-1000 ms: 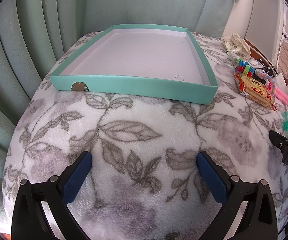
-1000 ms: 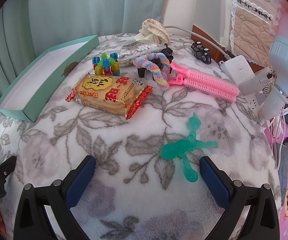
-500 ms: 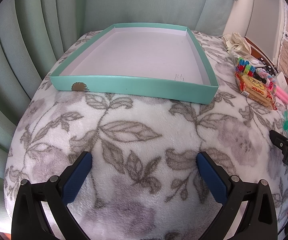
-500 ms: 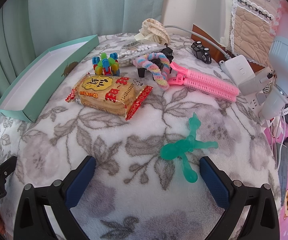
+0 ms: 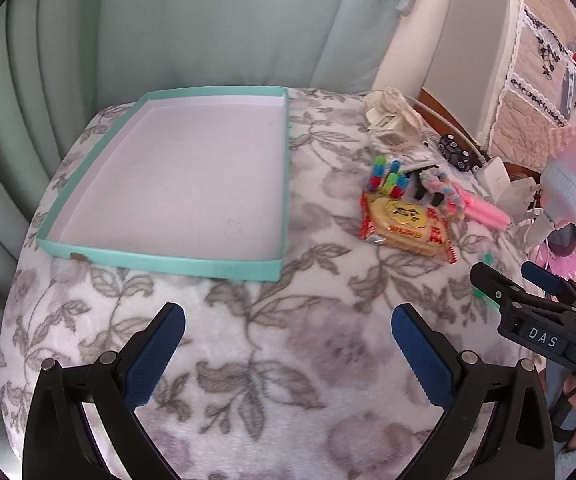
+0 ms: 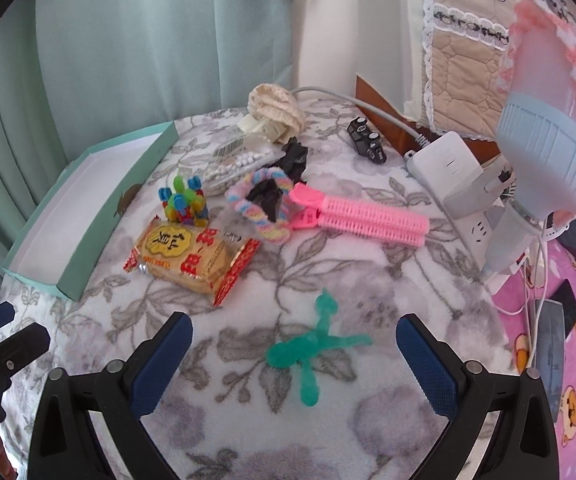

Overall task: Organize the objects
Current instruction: 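Reach the left tool to the yellow snack packet and grasp it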

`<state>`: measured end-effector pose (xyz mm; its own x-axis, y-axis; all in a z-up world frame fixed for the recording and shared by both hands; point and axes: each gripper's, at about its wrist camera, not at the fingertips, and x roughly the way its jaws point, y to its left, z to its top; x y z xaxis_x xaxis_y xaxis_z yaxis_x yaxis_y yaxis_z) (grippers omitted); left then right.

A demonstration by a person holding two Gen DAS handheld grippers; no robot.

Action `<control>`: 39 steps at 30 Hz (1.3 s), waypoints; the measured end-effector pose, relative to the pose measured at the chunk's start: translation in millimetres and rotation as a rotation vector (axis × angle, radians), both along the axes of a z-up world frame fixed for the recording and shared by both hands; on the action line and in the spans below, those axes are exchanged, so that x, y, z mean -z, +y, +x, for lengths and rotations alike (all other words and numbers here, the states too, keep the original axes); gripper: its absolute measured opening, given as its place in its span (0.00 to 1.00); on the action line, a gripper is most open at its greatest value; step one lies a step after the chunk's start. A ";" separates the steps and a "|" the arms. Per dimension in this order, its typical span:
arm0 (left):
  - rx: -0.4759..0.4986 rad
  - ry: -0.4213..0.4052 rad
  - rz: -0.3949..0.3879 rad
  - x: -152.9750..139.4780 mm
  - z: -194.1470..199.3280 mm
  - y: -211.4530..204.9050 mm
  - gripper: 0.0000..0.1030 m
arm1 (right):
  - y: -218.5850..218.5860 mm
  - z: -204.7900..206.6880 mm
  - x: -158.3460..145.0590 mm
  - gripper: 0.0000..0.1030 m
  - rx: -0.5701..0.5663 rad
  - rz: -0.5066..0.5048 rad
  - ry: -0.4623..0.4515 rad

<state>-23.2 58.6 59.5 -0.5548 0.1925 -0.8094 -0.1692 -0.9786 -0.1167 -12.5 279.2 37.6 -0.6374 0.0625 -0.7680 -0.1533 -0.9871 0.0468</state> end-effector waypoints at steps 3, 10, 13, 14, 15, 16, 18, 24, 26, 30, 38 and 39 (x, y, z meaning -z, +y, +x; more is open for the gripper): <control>0.014 -0.013 0.019 0.4 -13.0 20.2 1.00 | 11.7 -0.4 -3.9 1.00 0.035 0.006 0.010; 0.017 -0.070 0.065 7.7 -45.0 57.7 1.00 | 32.9 -0.6 8.7 1.00 0.084 -0.023 -0.022; 0.014 -0.099 0.076 11.6 -60.5 73.4 1.00 | 35.6 -0.4 11.9 1.00 0.090 -0.028 -0.027; 0.009 -0.114 0.070 13.9 -65.8 78.2 1.00 | 36.5 -0.2 12.5 1.00 0.092 -0.032 -0.026; 0.002 -0.133 0.067 16.3 -70.6 82.2 1.00 | 37.3 -0.2 13.3 1.00 0.093 -0.035 -0.028; -0.005 -0.148 0.076 18.4 -74.2 84.9 1.00 | 37.9 -0.4 14.1 1.00 0.094 -0.036 -0.030; -0.019 -0.170 0.087 22.1 -81.4 90.7 1.00 | 38.5 -1.0 15.4 1.00 0.096 -0.033 -0.033; -0.051 -0.226 0.085 28.5 -98.8 108.5 1.00 | 40.4 -2.3 18.8 1.00 0.096 -0.042 -0.044; -0.054 -0.233 0.078 30.6 -102.0 115.2 1.00 | 39.9 -2.6 20.0 1.00 0.094 -0.044 -0.049; -0.055 -0.244 0.021 36.4 -105.3 124.8 0.99 | 38.2 -1.6 21.0 1.00 0.084 -0.043 -0.052; -0.031 -0.250 -0.036 40.7 -93.1 108.3 0.98 | 37.4 -0.1 20.3 1.00 0.083 -0.051 -0.049; -0.028 -0.251 -0.045 41.0 -91.3 105.1 0.98 | 36.8 0.0 20.3 1.00 0.080 -0.052 -0.051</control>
<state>-114.5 163.7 18.5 -0.3399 0.1401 -0.9300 -0.1130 -0.9878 -0.1075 -12.6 316.0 17.3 -0.5916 0.0710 -0.8031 -0.2351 -0.9680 0.0876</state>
